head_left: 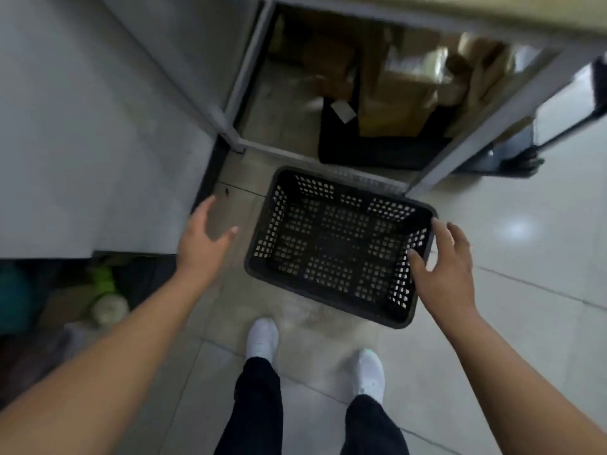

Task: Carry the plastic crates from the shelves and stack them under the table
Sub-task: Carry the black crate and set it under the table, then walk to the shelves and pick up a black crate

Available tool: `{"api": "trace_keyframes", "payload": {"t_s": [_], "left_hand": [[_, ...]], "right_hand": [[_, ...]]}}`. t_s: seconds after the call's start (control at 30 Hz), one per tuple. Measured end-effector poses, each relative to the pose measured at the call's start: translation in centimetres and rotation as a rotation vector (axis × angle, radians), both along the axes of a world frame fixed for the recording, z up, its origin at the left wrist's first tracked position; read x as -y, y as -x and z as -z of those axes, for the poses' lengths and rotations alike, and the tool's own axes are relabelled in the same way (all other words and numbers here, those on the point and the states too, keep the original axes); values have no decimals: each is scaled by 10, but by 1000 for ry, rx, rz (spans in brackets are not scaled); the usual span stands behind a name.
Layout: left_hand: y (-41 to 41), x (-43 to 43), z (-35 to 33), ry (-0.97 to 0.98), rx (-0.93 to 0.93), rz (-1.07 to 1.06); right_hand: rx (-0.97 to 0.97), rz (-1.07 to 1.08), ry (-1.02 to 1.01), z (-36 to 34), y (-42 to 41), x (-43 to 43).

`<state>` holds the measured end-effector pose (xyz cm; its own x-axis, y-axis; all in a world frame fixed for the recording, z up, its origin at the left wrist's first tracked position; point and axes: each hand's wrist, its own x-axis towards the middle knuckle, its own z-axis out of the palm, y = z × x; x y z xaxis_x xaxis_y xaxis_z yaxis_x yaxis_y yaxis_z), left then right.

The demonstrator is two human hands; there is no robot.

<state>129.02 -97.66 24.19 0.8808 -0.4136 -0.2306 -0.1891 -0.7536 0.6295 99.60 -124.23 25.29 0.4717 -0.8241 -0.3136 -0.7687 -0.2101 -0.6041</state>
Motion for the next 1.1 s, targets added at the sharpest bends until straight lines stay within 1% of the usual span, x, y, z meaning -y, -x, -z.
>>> {"api": "trace_keyframes", "payload": {"t_s": [0.13,0.2,0.3,0.43,0.53,0.6,0.73,0.87,0.97,1.1], "left_hand": [[31,-54,-132,154,103,-152],[47,-91,-188,202,155,-259],[73,-161,-260,232,282,-421],[124,-276,-346,240,398,-680],[183,-373,-397,204,485,-899],[233,-433,-425,173,533,-1025],[348,-537,-460,119,567,-1296],[476,-624,-482,65,635,-1539],[567,-669,-495,16,693,-1707],[670,-707,-503,-36,734,-1952]], "right_hand": [[79,-323,64,-134,-47,-15],[143,-458,116,-197,-76,-32],[214,-676,174,-277,-119,-80],[341,-919,183,-358,-168,-179],[428,-1105,140,-405,-190,-280],[482,-1278,111,-434,-192,-356],[543,-1560,95,-476,-172,-509],[595,-1839,56,-498,-114,-660],[610,-2011,-3,-508,-62,-758],[648,-2206,-69,-518,6,-872]]}}
